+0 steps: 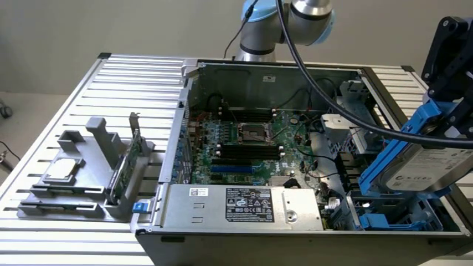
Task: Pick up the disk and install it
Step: 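Insert the disk into the insertion slot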
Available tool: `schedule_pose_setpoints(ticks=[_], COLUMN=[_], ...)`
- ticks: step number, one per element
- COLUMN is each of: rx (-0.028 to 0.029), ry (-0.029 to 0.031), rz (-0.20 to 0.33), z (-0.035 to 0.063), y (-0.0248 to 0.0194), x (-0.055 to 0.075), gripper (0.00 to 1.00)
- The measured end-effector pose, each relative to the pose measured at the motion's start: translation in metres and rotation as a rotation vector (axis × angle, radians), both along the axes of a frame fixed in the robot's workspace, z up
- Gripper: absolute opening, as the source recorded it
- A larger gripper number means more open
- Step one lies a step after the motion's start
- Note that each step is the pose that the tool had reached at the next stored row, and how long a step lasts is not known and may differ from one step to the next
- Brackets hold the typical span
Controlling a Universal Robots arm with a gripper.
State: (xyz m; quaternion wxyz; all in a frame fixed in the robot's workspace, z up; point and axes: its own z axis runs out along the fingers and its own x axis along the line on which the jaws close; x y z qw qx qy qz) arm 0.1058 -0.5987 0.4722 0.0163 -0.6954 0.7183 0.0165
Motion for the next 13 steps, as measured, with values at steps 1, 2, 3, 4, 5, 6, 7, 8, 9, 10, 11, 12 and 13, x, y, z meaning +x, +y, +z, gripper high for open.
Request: schedule_pose_setpoints(ticks=[1, 2, 3, 4, 5, 6, 7, 8, 9, 10, 11, 12, 13], rx=[0.0, 0.0, -0.0001, 0.0, 0.0, 0.0, 0.0, -0.0001, 0.0, -0.0001, 0.0, 0.0001, 0.0], ry=[0.0, 0.0, 0.0, 0.0, 0.0, 0.0, 0.0, 0.0, 0.0, 0.0, 0.0, 0.0, 0.0], rz=[0.0, 0.0, 0.0, 0.0, 0.0, 0.0, 0.0, 0.0, 0.0, 0.0, 0.0, 0.0, 0.0], z=[0.0, 0.0, 0.0, 0.0, 0.0, 0.0, 0.0, 0.0, 0.0, 0.0, -0.0002, -0.0006, -0.0012], y=[0.0001, 0.0001, 0.0002, 0.0002, 0.0003, 0.0003, 0.0004, 0.0004, 0.0004, 0.0004, 0.0004, 0.0004, 0.0004], x=[0.0, 0.0, 0.0, 0.0, 0.0, 0.0, 0.0, 0.0, 0.0, 0.0, 0.0, -0.0001, -0.0001], gripper=[0.33, 0.33, 0.33, 0.33, 0.33, 0.33, 0.33, 0.33, 0.33, 0.33, 0.33, 0.33, 0.33])
